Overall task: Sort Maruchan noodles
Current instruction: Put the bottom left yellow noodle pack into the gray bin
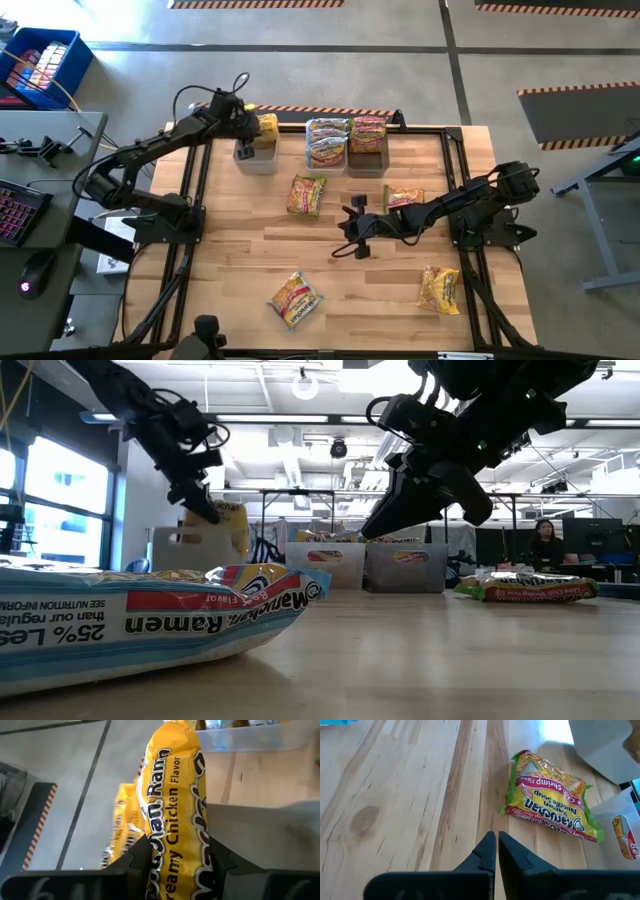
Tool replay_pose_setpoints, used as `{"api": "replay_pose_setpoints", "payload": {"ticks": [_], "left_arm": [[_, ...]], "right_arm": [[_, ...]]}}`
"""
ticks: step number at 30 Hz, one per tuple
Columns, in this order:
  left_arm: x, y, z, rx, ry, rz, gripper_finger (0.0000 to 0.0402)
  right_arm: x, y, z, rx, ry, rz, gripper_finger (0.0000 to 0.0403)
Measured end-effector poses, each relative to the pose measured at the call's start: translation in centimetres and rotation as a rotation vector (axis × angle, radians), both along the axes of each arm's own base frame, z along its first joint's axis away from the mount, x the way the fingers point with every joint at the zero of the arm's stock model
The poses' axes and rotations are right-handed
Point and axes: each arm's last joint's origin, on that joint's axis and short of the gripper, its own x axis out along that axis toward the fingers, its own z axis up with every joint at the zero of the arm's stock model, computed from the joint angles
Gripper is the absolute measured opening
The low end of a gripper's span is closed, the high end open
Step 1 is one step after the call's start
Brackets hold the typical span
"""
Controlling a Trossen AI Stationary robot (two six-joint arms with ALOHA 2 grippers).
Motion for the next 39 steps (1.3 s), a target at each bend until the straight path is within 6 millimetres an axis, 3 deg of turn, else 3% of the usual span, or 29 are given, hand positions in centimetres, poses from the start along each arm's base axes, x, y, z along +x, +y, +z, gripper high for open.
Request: {"api": "replay_pose_setpoints", "payload": {"ticks": [28, 39], "left_arm": [[0.1, 0.1, -0.9, -0.066, 0.068, 0.001, 0.009], [-0.4, -0.8, 0.8, -0.056, 0.072, -0.006, 0.009]], "right_arm": [[0.0, 0.1, 0.0, 0.028, 0.005, 0.033, 0.0], [0.0, 0.1, 0.0, 0.029, 0.005, 0.035, 0.0]]}}
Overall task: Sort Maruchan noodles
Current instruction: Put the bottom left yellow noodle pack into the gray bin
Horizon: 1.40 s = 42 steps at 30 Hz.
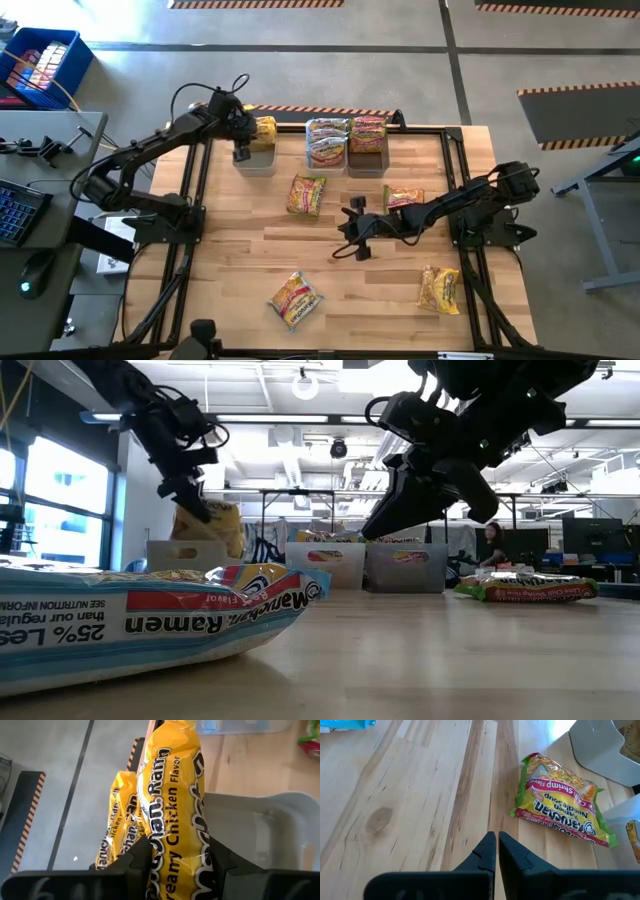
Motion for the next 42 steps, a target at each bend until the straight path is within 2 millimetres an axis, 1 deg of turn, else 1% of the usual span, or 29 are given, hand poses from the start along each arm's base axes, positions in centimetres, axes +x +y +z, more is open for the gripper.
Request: {"api": "replay_pose_setpoints", "payload": {"ticks": [2, 6, 12, 20, 28, 31, 36, 42], "left_arm": [[0.0, -0.3, 0.1, -0.011, 0.01, -0.004, 0.009], [0.2, -0.4, -0.2, -0.045, 0.009, -0.011, 0.0089], [0.6, 0.2, -1.4, -0.076, 0.037, -0.004, 0.0089], [1.0, 1.0, -2.2, -0.074, 0.034, 0.0, 0.0091], [1.3, 1.5, -3.8, -0.131, 0.061, 0.026, 0.0145], [1.3, 1.6, -3.9, -0.122, 0.079, 0.065, 0.0159], [1.3, 1.4, -3.7, -0.092, 0.111, 0.099, 0.0171], [1.9, 0.9, -3.6, -0.054, 0.145, 0.102, 0.0173]], "right_arm": [[0.0, 0.0, 0.0, 0.0, 0.0, 0.0, 0.0], [0.0, 0.0, 0.0, 0.0, -0.002, 0.0, 0.0], [0.0, 0.0, 0.0, 0.001, -0.003, 0.0, 0.0], [0.0, 0.0, 0.0, 0.001, -0.003, 0.0, 0.0], [0.0, 0.0, 0.0, 0.0, -0.002, 0.0, 0.0], [0.0, 0.0, 0.0, 0.001, -0.002, 0.0, 0.0], [0.0, 0.0, 0.0, 0.001, -0.002, 0.001, 0.0], [0.0, 0.0, 0.0, 0.005, -0.002, 0.006, 0.0]]}}
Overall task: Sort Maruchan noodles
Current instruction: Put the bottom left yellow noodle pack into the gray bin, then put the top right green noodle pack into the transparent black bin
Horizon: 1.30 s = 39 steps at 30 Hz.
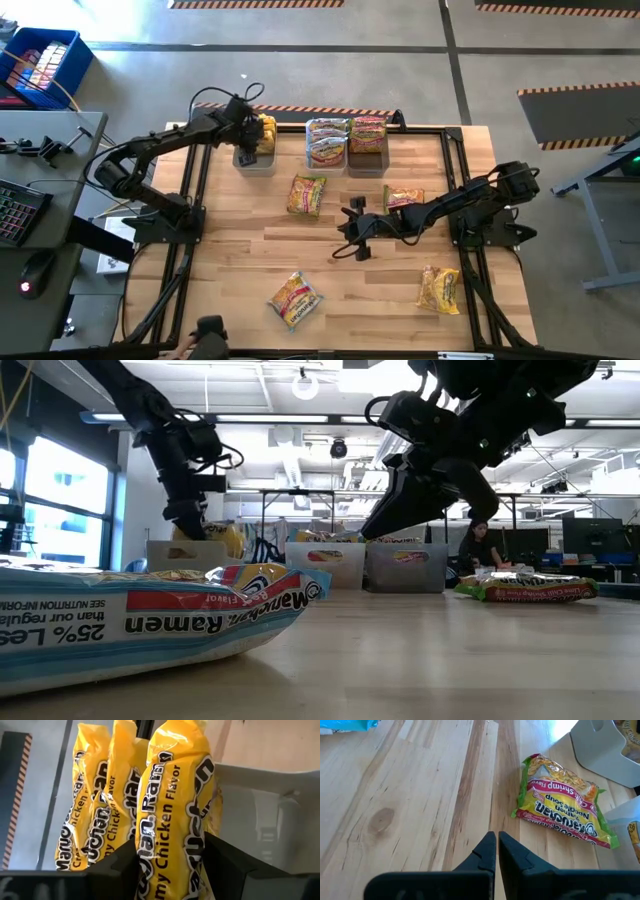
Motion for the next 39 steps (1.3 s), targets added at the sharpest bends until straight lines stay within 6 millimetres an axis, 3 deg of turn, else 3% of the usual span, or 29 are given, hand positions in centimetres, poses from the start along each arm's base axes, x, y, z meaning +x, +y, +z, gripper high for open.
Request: {"api": "replay_pose_setpoints", "payload": {"ticks": [9, 18, 27, 34, 39], "left_arm": [[0.1, -0.7, -0.3, -0.049, 0.03, 0.01, 0.0173], [0.2, -1.0, -0.2, 0.04, 0.152, 0.078, 0.0174], [0.0, -2.4, 1.5, 0.087, 0.134, 0.047, 0.0174], [-0.3, -3.9, 3.9, 0.124, 0.009, 0.063, 0.0161], [1.0, -5.4, 5.5, -0.023, -0.33, 0.064, 0.0125]], "right_arm": [[0.0, 0.0, 0.0, 0.0, 0.0, 0.0, 0.0], [0.0, 0.0, 0.0, 0.0, 0.0, 0.0, 0.0], [0.0, 0.0, 0.0, -0.018, 0.001, 0.015, 0.0], [0.2, 0.0, 0.3, -0.04, -0.03, 0.012, 0.0], [-1.1, -0.1, 0.2, -0.145, 0.058, -0.101, 0.0]]}}
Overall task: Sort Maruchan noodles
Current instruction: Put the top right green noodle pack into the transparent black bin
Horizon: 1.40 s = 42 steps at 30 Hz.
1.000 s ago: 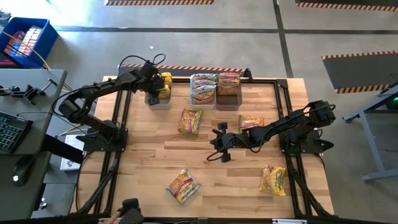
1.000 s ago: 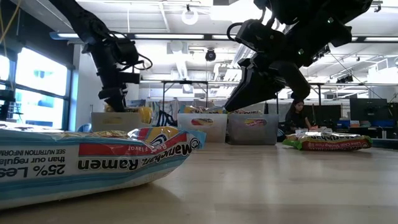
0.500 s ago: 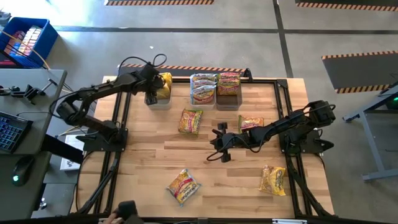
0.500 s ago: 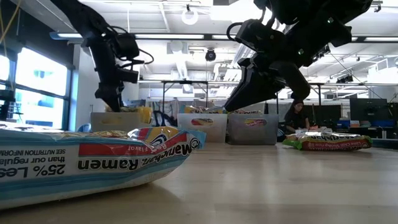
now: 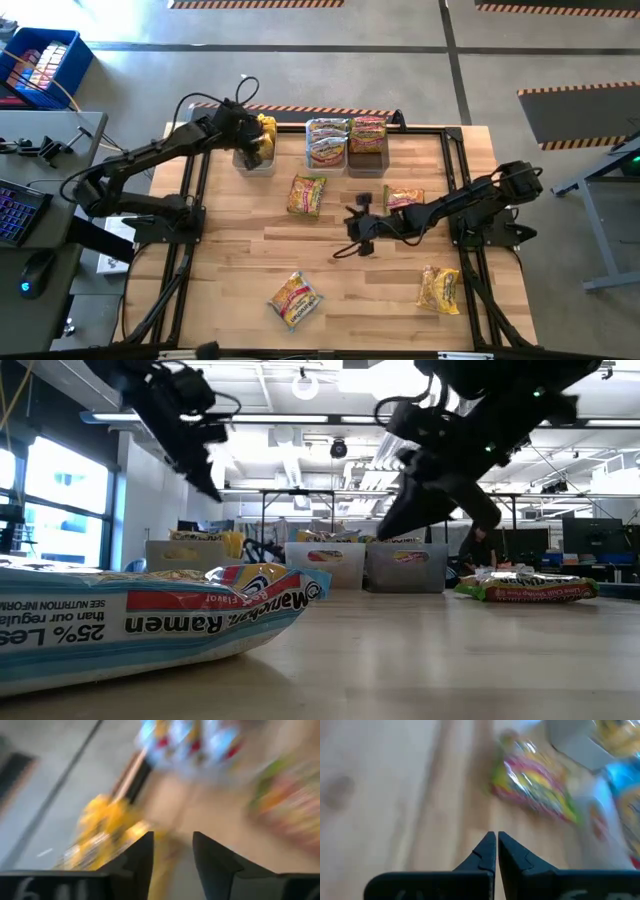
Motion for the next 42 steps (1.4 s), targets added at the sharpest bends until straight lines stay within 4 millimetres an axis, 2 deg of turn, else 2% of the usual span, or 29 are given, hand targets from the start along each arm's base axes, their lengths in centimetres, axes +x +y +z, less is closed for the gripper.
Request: {"api": "replay_pose_setpoints", "payload": {"ticks": [3, 6, 10, 14, 17, 21, 26, 32, 38, 42], "left_arm": [[1.3, -1.3, 0.5, -0.082, -0.129, -0.097, 0.0097], [2.8, -3.0, 0.5, -0.084, -0.175, -0.212, 0.0068], [4.8, -5.9, -0.8, -0.031, -0.267, -0.363, 0.0032], [5.9, -8.9, -2.6, 0.019, -0.392, -0.492, 0.0007], [6.0, -11.1, -3.9, 0.009, -0.471, -0.557, 0.0001], [5.8, -13.0, -5.3, -0.021, -0.424, -0.562, 0.0009], [5.0, -14.2, -6.9, -0.017, -0.225, -0.408, 0.0023], [4.7, -13.8, -8.5, -0.008, -0.102, -0.21, 0.0013], [6.3, -13.2, -11.0, -0.006, -0.066, -0.192, 0.0001], [7.5, -13.5, -12.2, 0.006, -0.081, -0.234, 0.0001]], "right_arm": [[-1.9, 0.2, 0.9, -0.038, 0.037, -0.141, 0.0], [-4.0, 0.6, 2.0, -0.034, 0.067, -0.233, 0.0], [-6.8, 0.7, 3.1, 0.01, 0.088, -0.338, 0.0], [-9.1, 0.0, 2.6, 0.091, 0.075, -0.462, 0.0], [-9.9, -0.6, 1.5, 0.171, 0.065, -0.53, 0.0], [-9.9, -1.3, -0.3, 0.283, 0.041, -0.549, 0.0], [-8.7, -2.0, -1.5, 0.441, -0.172, -0.438, 0.0], [-7.6, -3.2, -0.7, 0.5, -0.41, -0.33, 0.0], [-7.1, -4.1, 0.0, 0.475, -0.431, -0.355, 0.0009], [-7.0, -4.0, 0.2, 0.41, -0.3, -0.357, 0.0039]]}}
